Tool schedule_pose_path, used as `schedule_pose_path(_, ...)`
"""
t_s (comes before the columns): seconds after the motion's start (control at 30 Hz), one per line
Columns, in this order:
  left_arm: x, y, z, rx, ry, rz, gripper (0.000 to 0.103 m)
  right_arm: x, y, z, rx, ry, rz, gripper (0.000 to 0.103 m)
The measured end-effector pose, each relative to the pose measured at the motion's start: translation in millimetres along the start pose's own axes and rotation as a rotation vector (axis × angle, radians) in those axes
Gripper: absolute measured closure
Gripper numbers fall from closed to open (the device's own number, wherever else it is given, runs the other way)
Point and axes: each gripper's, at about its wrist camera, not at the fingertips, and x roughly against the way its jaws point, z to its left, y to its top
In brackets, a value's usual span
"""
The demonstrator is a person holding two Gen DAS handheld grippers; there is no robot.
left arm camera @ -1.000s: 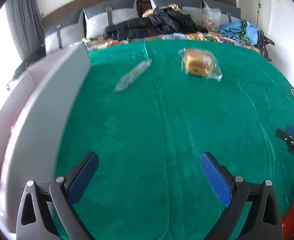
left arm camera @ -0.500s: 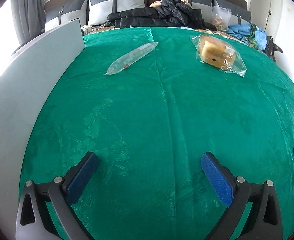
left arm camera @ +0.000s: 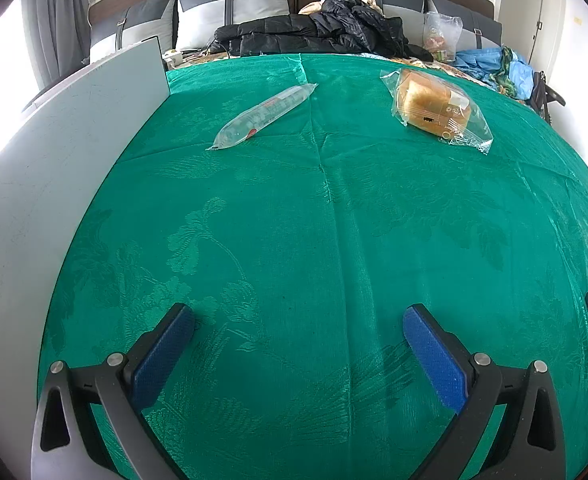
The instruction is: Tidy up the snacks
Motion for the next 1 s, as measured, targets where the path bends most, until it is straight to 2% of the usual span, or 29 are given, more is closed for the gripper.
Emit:
schedule_pose_path(0.33, 0, 0, 0, 0.000, 0.000, 0.000, 0.000, -1, 1, 1, 0.005, -0.004, 0.007, 0.013)
schedule_pose_path(0.53, 0, 0, 0, 0.001, 0.000, -0.001, 0.000, -7, 10, 8, 0.013, -0.013, 0.050, 0.014)
schedule_pose_path(0.8, -1, 1, 1, 0.001, 0.000, 0.000, 0.000, -16, 17, 15, 0.014, 0.008, 0.000, 0.012)
schedule_pose_path(0.9, -5, 7, 0, -0.041, -0.031, 0.044, 0.000, -15, 16, 15, 0.014, 0.012, 0.000, 0.012)
schedule_pose_path(1.0, -14, 36, 2, -0.110, -0.087, 0.101, 0.000, -15, 16, 15, 0.014, 0.012, 0.000, 0.012)
